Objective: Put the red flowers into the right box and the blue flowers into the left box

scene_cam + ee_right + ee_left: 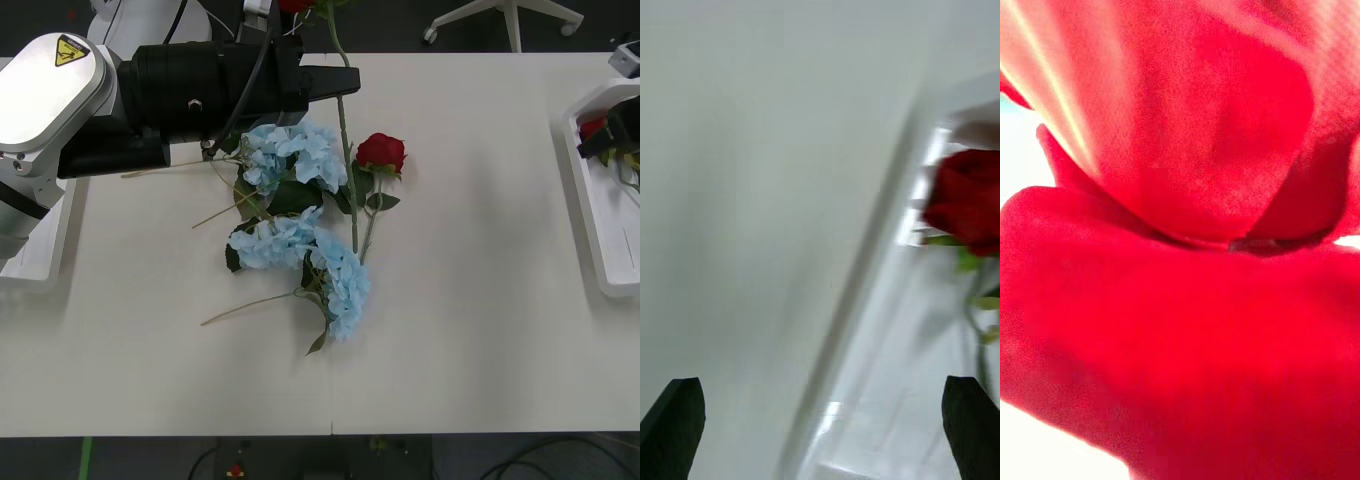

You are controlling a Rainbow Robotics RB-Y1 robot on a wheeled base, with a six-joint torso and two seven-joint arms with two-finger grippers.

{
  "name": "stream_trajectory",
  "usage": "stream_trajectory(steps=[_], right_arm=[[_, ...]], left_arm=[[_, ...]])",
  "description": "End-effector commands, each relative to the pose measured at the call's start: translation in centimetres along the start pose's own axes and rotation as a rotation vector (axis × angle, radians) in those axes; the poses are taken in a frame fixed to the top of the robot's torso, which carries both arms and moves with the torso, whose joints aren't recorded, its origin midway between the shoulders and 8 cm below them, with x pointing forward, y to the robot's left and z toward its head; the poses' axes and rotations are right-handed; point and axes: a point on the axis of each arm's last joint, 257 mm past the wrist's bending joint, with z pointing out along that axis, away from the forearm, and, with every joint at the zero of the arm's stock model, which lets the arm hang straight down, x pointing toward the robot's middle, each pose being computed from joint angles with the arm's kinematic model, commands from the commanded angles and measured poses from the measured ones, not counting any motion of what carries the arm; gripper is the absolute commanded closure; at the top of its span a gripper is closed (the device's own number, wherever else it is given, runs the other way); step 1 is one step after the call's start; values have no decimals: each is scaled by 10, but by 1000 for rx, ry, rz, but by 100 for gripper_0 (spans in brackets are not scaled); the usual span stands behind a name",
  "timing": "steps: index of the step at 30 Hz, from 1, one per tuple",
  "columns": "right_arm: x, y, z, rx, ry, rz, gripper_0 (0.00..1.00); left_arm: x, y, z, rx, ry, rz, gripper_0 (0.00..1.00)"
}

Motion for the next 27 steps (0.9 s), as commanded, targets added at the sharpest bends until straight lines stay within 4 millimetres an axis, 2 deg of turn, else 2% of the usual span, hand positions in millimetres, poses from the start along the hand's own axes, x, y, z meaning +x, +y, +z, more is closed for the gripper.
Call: stream_trajectory(steps=[1, 7, 8, 13, 21, 27], right_arm=[[-26, 59, -39, -202, -63, -37, 8], [-13, 149, -42, -464, -79, -78, 7], [-12, 157, -43, -487, -86, -77, 6], [2, 223, -57, -687, -111, -86, 6], [27, 301, -76, -925, -160, -39, 7], [28, 353, -89, -1038, -223, -37, 7]], left_arm=[[-3, -28, 13, 54, 7, 55, 100], [-3, -28, 13, 54, 7, 55, 100], [-3, -28, 13, 54, 7, 55, 100], [-3, -28, 13, 54, 7, 55, 100], [-3, -28, 13, 54, 7, 55, 100], [-3, -28, 13, 54, 7, 55, 100]])
